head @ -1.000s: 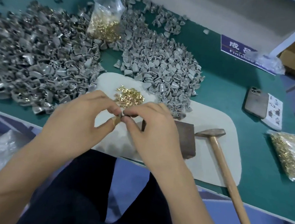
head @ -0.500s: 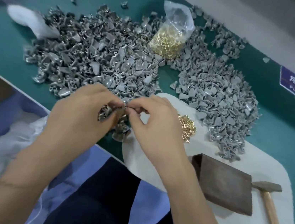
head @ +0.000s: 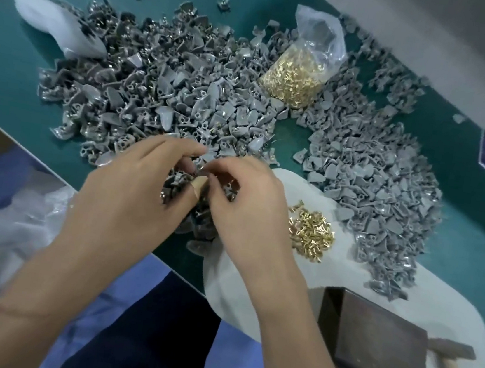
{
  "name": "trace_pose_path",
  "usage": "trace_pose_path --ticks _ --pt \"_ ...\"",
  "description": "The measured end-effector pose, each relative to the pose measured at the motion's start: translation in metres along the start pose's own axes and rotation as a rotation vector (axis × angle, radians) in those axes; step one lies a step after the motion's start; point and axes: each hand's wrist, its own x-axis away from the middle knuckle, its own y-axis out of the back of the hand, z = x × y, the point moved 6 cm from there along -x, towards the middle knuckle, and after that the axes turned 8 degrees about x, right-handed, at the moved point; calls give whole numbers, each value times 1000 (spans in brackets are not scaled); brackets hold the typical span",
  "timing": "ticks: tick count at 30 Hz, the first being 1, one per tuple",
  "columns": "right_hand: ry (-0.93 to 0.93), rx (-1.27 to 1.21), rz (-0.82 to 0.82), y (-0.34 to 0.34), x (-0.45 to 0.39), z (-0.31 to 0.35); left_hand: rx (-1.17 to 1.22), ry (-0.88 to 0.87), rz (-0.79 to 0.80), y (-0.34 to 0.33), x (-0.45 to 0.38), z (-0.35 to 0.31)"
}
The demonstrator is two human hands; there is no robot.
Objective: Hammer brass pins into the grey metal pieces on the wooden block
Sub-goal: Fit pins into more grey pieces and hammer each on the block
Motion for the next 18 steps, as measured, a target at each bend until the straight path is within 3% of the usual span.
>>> trace_pose_path --ticks 4,11,18 --pt "-38 -21 -52 23 10 -22 32 -75 -9 -14 -1 -17" --pt "-224 37 -192 82 50 -100 155 -84 146 -63 -2 -52" --pt "-369 79 -298 111 103 -147 -47 -110 355 -113 -18 -69"
